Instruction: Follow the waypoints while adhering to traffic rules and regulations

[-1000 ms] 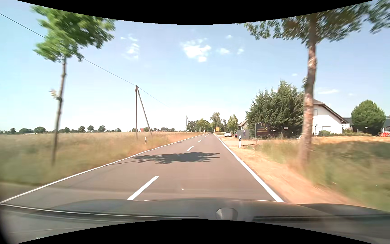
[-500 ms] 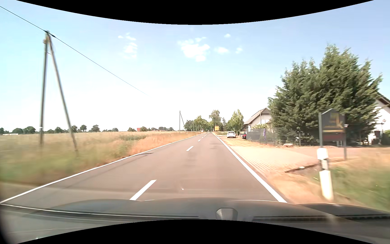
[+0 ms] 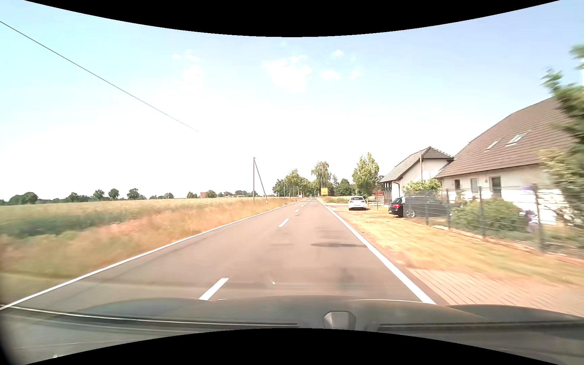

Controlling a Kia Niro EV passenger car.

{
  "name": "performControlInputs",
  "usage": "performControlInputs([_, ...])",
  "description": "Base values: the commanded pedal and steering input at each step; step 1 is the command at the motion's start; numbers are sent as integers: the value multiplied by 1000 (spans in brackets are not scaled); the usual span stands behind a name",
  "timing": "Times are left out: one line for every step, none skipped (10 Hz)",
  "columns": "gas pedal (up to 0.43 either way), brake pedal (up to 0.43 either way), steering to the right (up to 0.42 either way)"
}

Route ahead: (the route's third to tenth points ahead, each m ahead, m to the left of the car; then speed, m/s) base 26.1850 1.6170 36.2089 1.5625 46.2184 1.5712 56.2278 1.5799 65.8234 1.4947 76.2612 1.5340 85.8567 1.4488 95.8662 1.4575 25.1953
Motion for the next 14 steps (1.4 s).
performControlInputs([299, 6, 3])
performControlInputs([299, 6, 3])
performControlInputs([299, 6, 3])
performControlInputs([299, 6, 3])
performControlInputs([287, 6, 3])
performControlInputs([287, 6, 2])
performControlInputs([287, 6, 2])
performControlInputs([268, 6, 1])
performControlInputs([268, 6, 2])
performControlInputs([260, 6, 2])
performControlInputs([248, 6, 2])
performControlInputs([240, 6, 2])
performControlInputs([240, 6, 2])
performControlInputs([240, 6, 2])
